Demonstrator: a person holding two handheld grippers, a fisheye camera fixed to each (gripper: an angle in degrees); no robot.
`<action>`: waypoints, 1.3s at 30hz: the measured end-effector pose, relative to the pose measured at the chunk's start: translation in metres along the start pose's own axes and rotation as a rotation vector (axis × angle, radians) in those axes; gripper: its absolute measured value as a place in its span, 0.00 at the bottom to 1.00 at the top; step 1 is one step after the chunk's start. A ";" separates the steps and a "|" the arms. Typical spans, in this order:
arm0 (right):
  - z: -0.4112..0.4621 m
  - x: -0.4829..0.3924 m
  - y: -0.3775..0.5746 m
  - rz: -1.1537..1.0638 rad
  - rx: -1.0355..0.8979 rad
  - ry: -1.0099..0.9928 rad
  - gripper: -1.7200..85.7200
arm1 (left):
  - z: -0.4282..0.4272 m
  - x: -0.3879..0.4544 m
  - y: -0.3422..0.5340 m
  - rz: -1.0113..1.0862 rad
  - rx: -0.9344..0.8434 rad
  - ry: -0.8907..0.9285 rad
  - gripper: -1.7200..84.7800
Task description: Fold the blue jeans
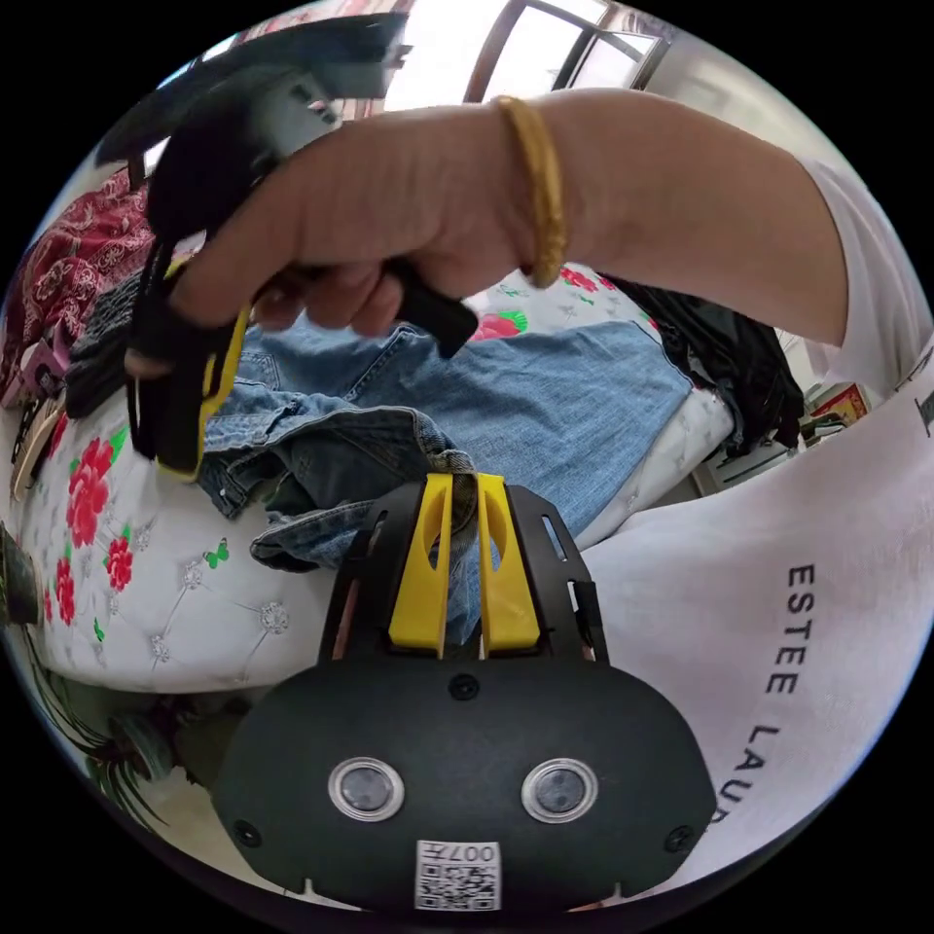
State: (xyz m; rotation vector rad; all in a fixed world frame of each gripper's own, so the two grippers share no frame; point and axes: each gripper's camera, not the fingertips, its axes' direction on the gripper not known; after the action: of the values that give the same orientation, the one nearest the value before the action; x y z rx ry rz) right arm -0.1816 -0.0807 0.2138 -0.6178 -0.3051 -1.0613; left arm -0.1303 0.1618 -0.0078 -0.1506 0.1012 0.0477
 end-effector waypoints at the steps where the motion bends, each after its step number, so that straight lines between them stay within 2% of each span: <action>1: 0.015 -0.011 -0.010 -0.044 -0.063 -0.007 0.14 | 0.000 -0.001 0.001 -0.004 0.003 0.003 0.07; 2: 0.025 -0.016 -0.015 -0.070 -0.110 -0.004 0.14 | 0.000 -0.002 0.003 -0.014 0.005 0.011 0.07; 4: 0.071 -0.039 -0.024 -0.189 -0.342 0.096 0.14 | 0.002 -0.003 0.004 -0.024 0.008 0.024 0.07; 8: 0.121 -0.051 -0.016 -0.349 -0.503 0.370 0.12 | 0.002 -0.005 0.000 0.011 0.000 0.032 0.07; 9: 0.119 -0.041 -0.017 -0.310 -0.472 0.382 0.11 | 0.001 -0.005 -0.001 0.020 0.001 0.030 0.07; 11: 0.084 -0.015 -0.021 -0.136 -0.282 0.257 0.10 | -0.001 -0.007 -0.004 0.030 -0.014 0.001 0.07; 13: 0.032 0.049 -0.005 0.256 0.012 -0.082 0.09 | -0.005 -0.007 -0.003 0.045 -0.001 -0.057 0.07; 15: 0.020 0.091 0.025 0.490 0.187 -0.332 0.09 | -0.012 -0.016 0.006 0.017 0.025 -0.135 0.07; 16: 0.023 0.099 0.036 0.516 0.247 -0.428 0.09 | -0.013 -0.021 0.010 -0.004 0.026 -0.145 0.07; 17: 0.026 0.098 0.038 0.502 0.247 -0.437 0.09 | -0.014 -0.032 0.020 -0.062 0.021 -0.149 0.07; 19: 0.038 0.068 0.036 0.359 0.173 -0.284 0.10 | -0.009 -0.054 0.043 -0.208 -0.014 -0.139 0.07; 21: 0.048 0.045 0.036 0.279 0.104 -0.200 0.10 | 0.003 -0.084 0.081 -0.461 -0.067 -0.200 0.07; 23: 0.042 0.027 0.051 0.201 0.176 -0.193 0.10 | 0.009 -0.107 0.103 -0.634 -0.109 -0.164 0.07; 25: 0.017 0.020 0.076 0.189 0.326 -0.154 0.09 | 0.004 -0.130 0.120 -0.806 -0.076 -0.090 0.07; 27: 0.004 0.026 0.086 0.180 0.341 -0.167 0.09 | -0.010 -0.152 0.138 -0.955 0.028 -0.008 0.07; 29: -0.008 0.038 0.100 0.196 0.342 -0.146 0.08 | -0.017 -0.163 0.144 -1.000 0.044 0.013 0.07; 32: -0.006 0.060 0.138 0.223 0.279 -0.049 0.08 | -0.022 -0.171 0.140 -0.959 -0.008 -0.036 0.07; 34: 0.023 0.079 0.191 0.299 0.153 0.075 0.08 | -0.020 -0.173 0.137 -0.933 -0.060 -0.110 0.07; 37: 0.076 0.098 0.278 0.489 -0.023 0.089 0.08 | -0.008 -0.176 0.135 -0.894 -0.151 -0.196 0.04; 39: 0.111 0.102 0.331 0.593 -0.165 0.060 0.08 | -0.008 -0.186 0.142 -0.994 -0.228 -0.288 0.02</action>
State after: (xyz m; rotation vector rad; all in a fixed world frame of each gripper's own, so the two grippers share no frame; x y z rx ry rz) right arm 0.1644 0.0266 0.2466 -0.7616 0.0262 -0.5330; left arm -0.3241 0.2932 -0.0174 -0.4057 -0.2746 -0.9108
